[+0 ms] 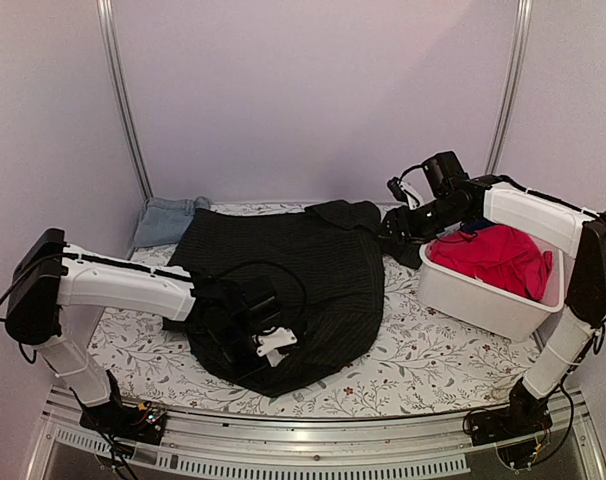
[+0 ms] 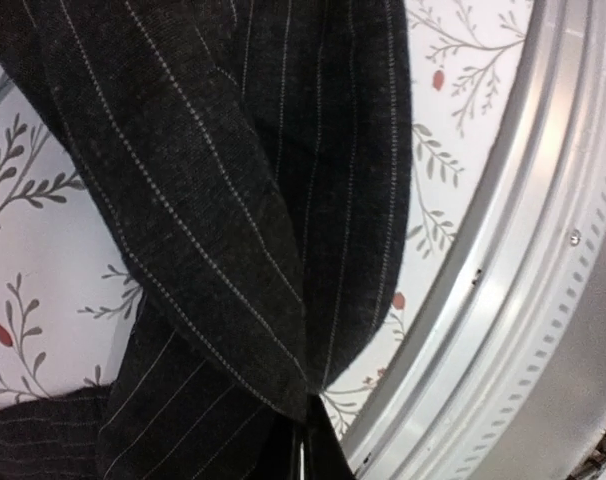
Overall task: Fold and stack the mixed laundry pile
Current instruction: Smooth out the flattened shirt at the center of the board.
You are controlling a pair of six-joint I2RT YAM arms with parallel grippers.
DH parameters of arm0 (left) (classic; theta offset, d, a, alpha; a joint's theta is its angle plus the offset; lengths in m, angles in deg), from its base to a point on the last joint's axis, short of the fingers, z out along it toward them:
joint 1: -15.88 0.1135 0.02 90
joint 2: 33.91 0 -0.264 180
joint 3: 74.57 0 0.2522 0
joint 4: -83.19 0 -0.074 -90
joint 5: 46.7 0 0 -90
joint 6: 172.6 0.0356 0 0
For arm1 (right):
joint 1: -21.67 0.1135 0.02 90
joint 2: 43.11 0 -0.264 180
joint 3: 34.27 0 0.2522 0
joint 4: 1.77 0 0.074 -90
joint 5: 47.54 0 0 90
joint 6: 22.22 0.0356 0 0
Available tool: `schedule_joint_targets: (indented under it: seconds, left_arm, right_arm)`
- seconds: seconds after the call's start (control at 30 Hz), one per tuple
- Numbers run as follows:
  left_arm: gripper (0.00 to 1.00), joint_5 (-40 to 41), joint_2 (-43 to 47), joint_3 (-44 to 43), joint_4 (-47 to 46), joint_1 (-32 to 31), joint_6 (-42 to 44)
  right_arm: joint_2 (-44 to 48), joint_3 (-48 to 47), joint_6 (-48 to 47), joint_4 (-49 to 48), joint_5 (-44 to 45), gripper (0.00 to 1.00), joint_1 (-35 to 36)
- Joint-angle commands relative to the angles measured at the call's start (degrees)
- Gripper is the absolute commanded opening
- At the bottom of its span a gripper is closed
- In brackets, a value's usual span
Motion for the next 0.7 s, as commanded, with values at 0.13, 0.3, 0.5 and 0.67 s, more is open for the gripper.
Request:
schedule_joint_targets:
  seconds: [0.13, 0.3, 0.5, 0.67]
  left_arm:
    - [0.00, -6.79, 5.15, -13.56, 10.02, 2.47, 2.89]
    - [0.00, -17.78, 3.47, -26.80, 4.81, 12.22, 3.73]
    - [0.00, -18.29, 2.95, -22.24, -14.80, 27.65, -12.51]
    - [0.00, -18.43, 2.60, -6.65, -26.74, 44.71, -27.01]
  right_arm:
    - [0.59, -2.68, 2.48, -0.58, 3.13, 0.64, -0.29]
    - [-1.07, -6.07, 3.13, -0.84, 4.27, 0.64, -0.59]
    - [-1.42, -7.20, 4.60, -1.42, 3.02, 0.64, -1.18]
    - [-0.53, -3.54, 5.38, -2.97, 0.12, 0.61, -1.13]
